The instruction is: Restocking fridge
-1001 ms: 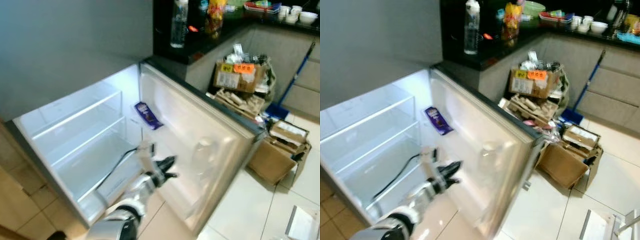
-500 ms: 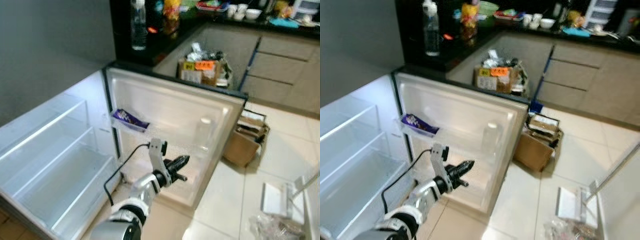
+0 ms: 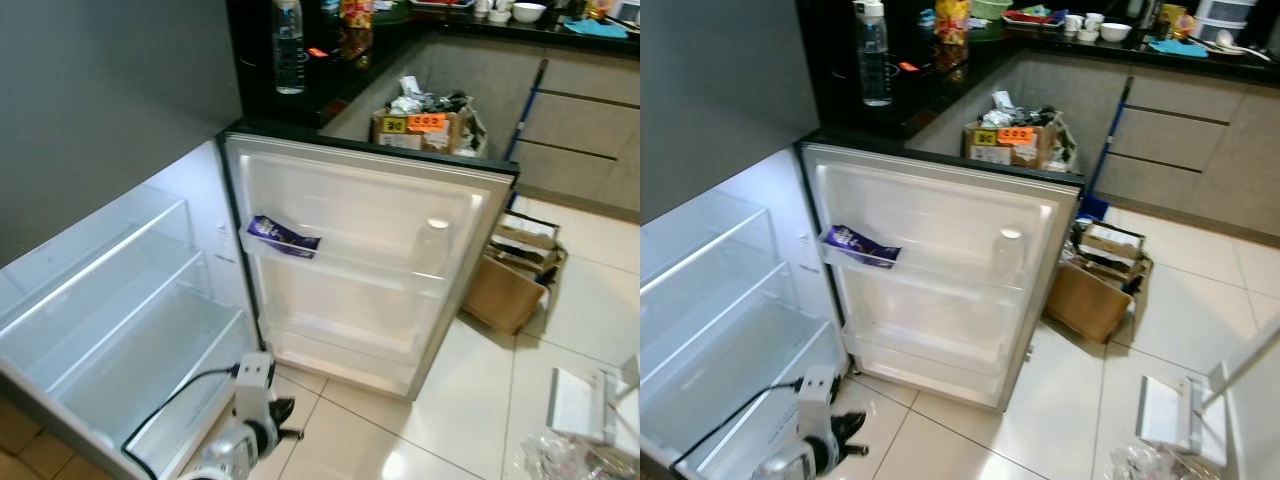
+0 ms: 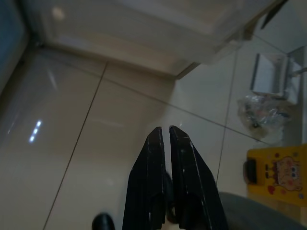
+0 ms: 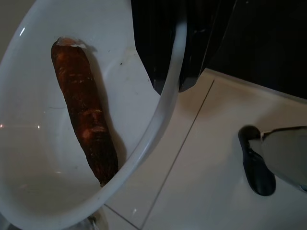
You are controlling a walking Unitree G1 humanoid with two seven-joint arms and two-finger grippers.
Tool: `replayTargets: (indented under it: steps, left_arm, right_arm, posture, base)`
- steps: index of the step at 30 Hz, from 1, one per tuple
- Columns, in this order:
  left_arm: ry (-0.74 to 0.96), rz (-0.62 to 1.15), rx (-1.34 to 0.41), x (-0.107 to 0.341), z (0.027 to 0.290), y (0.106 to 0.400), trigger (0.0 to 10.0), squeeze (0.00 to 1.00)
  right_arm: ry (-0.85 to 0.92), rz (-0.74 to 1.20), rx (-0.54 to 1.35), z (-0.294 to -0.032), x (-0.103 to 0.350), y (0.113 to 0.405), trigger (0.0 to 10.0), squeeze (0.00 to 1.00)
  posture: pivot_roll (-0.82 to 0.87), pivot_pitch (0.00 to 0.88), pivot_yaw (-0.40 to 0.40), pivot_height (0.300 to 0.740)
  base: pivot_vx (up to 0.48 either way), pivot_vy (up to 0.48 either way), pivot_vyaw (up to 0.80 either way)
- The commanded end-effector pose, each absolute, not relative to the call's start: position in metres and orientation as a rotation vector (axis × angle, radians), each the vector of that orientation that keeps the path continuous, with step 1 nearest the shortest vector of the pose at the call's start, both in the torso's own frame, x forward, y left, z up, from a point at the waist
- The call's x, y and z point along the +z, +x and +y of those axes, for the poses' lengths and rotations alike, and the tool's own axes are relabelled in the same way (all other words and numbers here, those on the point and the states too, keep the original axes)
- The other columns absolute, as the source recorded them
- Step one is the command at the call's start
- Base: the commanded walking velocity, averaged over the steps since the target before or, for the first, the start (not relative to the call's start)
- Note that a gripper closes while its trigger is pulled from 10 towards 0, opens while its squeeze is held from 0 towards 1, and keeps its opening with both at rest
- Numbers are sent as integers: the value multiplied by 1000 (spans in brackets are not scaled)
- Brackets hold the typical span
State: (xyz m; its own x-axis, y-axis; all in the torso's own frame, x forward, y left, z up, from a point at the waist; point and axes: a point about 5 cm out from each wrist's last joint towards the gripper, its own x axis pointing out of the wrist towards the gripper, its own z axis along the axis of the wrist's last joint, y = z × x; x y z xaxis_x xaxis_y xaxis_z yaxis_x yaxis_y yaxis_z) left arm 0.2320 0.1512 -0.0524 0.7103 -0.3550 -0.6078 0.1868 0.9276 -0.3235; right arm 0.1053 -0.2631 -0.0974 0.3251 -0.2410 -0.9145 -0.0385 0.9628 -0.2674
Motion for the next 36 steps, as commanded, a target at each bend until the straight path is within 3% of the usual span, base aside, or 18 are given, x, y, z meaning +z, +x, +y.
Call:
replayTargets:
  steps: [1,4,14,36]
  left_arm:
    - [-212,746,-292,-55,158,229,10000,0]
    - [-181,886,-139,-77,182,191,10000,0]
    - [-137,1028,-44,-94,197,153,10000,0]
    - [-95,1078,-53,-99,192,144,10000,0]
  right_arm:
    - [-264,1225,-123,-263,-97,106,10000,0]
    - [-257,1176,-12,-252,-95,121,10000,0]
    - [-292,1143,46,-247,-92,134,10000,0]
    - [-423,1165,70,-261,-88,135,10000,0]
  posture:
    - [-52,0,-25,740]
    - [-48,0,-26,740]
    - [-47,0,-29,740]
    - [-51,0,-29,740]
  base:
    - [0,0,0]
    - [0,0,767]
    - [0,0,769]
    - [0,0,769]
